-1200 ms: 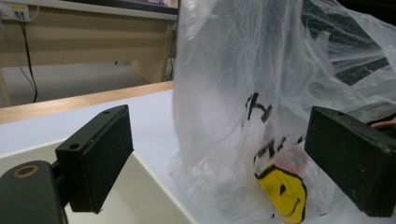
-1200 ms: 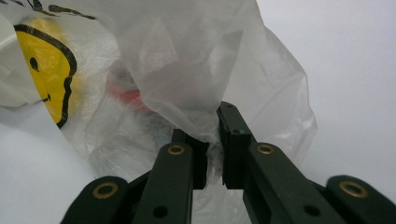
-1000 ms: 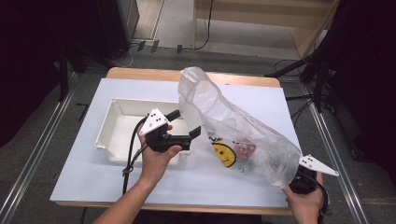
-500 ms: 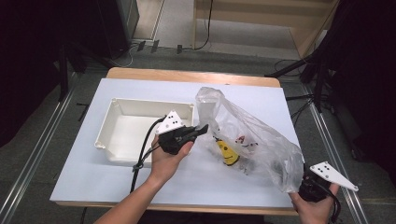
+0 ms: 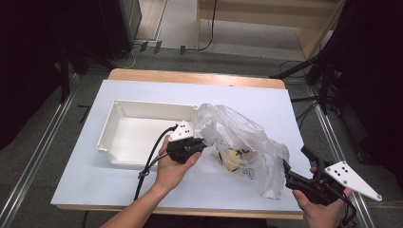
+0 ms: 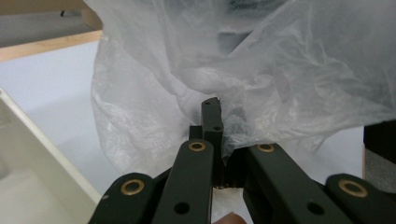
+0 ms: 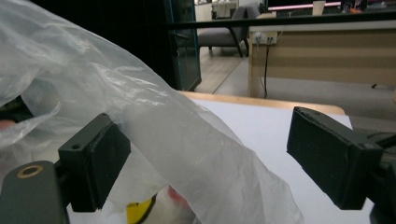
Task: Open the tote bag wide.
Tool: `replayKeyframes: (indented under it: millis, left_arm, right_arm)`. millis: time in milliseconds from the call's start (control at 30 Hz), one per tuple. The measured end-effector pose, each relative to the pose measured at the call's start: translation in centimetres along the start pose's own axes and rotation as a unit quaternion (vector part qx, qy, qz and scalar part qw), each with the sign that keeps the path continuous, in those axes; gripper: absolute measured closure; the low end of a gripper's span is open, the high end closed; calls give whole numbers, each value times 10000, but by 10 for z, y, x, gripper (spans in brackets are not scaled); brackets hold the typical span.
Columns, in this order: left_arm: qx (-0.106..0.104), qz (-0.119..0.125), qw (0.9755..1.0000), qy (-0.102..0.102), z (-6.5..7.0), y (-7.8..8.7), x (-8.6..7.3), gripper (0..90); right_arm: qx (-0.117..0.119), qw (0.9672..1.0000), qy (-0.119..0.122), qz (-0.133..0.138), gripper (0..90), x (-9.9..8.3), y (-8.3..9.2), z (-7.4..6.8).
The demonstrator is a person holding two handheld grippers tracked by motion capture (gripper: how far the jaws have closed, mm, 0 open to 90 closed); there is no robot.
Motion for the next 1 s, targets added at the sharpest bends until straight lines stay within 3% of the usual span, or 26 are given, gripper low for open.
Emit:
replayKeyframes:
  millis: [200,267,300,333,367,467,500,600,733,767,900,933,1000]
  left_arm:
    - [-63,-57,9999,103,3,1,-6,900]
    - [-71,-136,9999,78,4,1,-11,900]
    - [-71,-136,9999,78,4,1,-11,900]
    - [-73,-164,9998,60,5,1,-12,900]
    - [-75,-167,9998,83,6,0,-14,900]
    - [-79,-236,9997,84,7,2,-19,900]
    - [-68,-259,9996,92,6,2,-22,900]
    - [-63,-280,9994,182,5,3,-26,900]
    - [-68,-385,9989,243,6,4,-36,900]
    - [-68,-385,9989,243,6,4,-36,900]
    - [-70,-465,9985,263,10,5,-45,900]
    - [-70,-465,9985,263,10,5,-45,900]
    - [-96,-536,9982,251,18,4,-52,900]
  right_arm:
    - [137,9999,11,49,180,12,-13,-10]
    - [59,9999,45,-98,378,7,-22,-9]
    - [59,9999,45,-98,378,7,-22,-9]
    - [15,9999,-5,-157,536,4,-28,-7]
    - [15,9999,-5,-157,536,4,-28,-7]
    - [51,9990,-380,-244,686,0,-36,2]
    - [-16,9984,-507,-245,770,-2,-42,13]
    - [-115,9976,-616,-279,833,-7,-47,24]
    - [-305,9935,-960,-531,894,-27,-66,50]
    - [-305,9935,-960,-531,894,-27,-66,50]
    - [-568,9870,-1107,-1021,900,-58,-85,71]
    - [-568,9870,-1107,-1021,900,-58,-85,71]
    - [-717,9808,-1165,-1392,900,-80,-95,82]
Point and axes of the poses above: each handheld gripper's, and its own axes: y roughly backward along the jaws, x roughly out of its top, z roughly to its right, the point moved 10 cm from there along -y, roughly forward along the jaws, and after that the axes turned 7 degrees about -y, right-handed, at the moved point
